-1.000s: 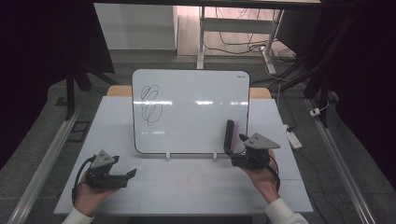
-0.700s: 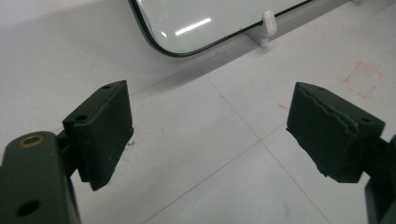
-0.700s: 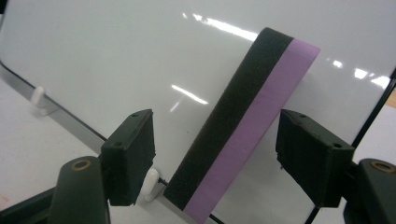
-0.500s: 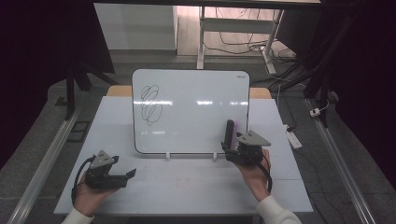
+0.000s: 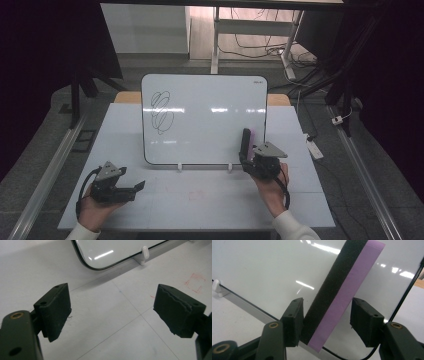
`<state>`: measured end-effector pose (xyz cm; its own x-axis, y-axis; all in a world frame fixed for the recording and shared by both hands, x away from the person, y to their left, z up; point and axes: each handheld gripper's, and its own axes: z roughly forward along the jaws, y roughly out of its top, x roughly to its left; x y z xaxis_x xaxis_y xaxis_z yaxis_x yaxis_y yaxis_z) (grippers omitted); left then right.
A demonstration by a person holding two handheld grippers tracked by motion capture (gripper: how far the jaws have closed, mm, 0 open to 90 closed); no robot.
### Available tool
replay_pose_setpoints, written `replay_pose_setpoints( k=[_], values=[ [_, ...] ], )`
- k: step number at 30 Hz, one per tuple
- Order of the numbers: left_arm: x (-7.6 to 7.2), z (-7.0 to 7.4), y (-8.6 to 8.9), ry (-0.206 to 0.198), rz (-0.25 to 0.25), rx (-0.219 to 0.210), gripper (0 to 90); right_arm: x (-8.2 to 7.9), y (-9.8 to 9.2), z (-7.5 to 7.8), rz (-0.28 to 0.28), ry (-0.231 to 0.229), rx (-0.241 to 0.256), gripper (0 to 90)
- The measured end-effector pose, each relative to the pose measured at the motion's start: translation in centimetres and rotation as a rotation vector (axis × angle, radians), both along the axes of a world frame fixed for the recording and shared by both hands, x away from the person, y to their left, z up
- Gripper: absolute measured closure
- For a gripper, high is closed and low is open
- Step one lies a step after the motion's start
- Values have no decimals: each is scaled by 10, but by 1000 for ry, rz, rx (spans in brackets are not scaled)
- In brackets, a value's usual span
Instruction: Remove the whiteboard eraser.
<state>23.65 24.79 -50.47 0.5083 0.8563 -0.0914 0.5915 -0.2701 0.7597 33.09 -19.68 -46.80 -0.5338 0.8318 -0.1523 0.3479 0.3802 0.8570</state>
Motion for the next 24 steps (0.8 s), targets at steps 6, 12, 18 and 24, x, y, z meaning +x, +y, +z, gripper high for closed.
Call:
replay_pose_setpoints(
  k=[6, 12, 18, 24],
  values=[
    [0, 0, 1, 0, 3, -1, 149, -1, 1, 0, -21, 6, -6, 504],
    [0, -1, 2, 1, 3, -3, 149, -4, 1, 1, -44, -8, -14, 618],
    [0, -1, 3, 3, 4, -3, 150, -6, -6, 6, -41, -37, -6, 673],
    [0, -1, 2, 3, 5, -5, 150, -14, -8, 17, 6, -92, -5, 680]
  ],
)
